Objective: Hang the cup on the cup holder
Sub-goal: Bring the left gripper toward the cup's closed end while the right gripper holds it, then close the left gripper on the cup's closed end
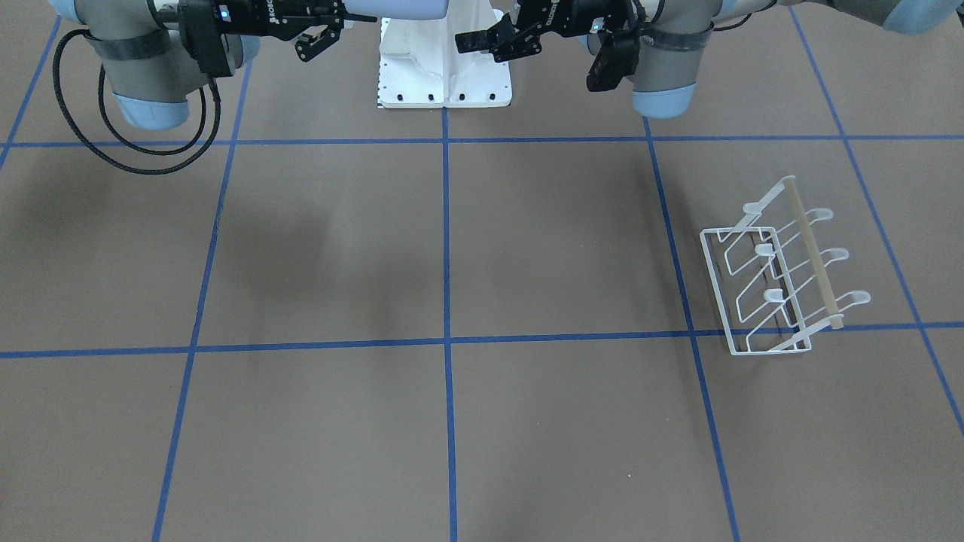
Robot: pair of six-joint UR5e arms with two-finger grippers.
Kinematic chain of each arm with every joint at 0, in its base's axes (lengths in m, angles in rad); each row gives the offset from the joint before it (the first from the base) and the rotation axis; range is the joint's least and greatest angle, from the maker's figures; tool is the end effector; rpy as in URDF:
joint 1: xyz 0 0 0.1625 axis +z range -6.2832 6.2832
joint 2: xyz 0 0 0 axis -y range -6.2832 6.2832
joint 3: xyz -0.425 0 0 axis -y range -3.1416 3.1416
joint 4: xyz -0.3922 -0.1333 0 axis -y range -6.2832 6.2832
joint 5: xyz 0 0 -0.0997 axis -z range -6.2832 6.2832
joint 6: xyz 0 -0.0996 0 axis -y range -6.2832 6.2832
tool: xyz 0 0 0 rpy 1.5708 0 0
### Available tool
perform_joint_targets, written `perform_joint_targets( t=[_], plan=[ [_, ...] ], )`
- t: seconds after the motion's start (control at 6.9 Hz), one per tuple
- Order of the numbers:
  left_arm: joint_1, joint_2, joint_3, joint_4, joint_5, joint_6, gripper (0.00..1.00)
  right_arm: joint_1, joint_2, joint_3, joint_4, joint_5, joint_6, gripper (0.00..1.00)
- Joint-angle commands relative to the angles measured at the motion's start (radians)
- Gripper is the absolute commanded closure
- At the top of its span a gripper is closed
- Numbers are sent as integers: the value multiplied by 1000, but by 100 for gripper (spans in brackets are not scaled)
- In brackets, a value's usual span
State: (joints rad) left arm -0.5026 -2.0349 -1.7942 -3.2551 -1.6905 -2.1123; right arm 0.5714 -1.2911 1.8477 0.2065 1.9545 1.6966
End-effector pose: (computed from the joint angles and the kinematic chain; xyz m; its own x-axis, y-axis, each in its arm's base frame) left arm 0.3714 -0.3427 0.1533 -0.7482 -0.1727 -0.6406 0.0231 0.9582 -0.2852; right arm -0.3250 -0.3231 0.2279 -0.6111 -0.2546 0.7495 -0.1988 0.9659 0.1660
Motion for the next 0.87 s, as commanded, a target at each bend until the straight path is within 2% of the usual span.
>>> perform_joint_targets(
  t=[0.0,0.72],
  plan=[
    [22,-1,1,0,2,5,2,-2,1,1,-1,0,0,100],
    [58,-25,-5,0,2,5,3,-8,0,-1,-1,0,-2,100]
  ],
)
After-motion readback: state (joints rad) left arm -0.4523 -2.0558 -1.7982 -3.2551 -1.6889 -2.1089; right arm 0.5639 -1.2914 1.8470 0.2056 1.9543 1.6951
